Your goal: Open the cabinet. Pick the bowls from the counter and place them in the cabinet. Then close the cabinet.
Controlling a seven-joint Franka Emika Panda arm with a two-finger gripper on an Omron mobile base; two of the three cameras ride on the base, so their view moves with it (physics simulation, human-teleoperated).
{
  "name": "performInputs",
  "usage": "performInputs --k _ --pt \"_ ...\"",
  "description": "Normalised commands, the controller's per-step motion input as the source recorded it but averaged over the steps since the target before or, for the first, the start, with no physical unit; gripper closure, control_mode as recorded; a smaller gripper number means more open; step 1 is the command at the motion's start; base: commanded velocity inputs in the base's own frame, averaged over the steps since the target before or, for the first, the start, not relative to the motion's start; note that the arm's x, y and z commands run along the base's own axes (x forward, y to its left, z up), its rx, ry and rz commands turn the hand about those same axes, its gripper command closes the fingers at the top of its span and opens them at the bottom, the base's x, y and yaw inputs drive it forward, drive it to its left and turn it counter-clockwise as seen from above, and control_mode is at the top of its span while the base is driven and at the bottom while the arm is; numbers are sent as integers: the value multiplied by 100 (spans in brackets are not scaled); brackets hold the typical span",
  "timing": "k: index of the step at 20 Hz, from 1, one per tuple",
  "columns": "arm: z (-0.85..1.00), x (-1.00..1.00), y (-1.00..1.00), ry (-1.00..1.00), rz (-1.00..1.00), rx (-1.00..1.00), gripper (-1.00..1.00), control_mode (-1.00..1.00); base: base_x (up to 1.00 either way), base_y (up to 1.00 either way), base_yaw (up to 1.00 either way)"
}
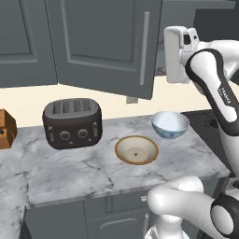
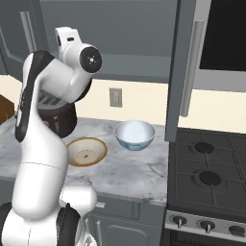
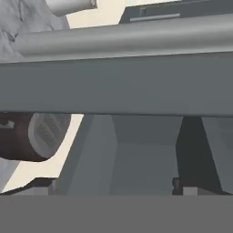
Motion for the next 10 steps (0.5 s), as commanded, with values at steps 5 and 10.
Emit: performInputs --k 5,10 --pt "0 1 30 0 8 0 -100 -100 0 0 0" --pt "0 9 25 0 9 0 -100 -100 0 0 0"
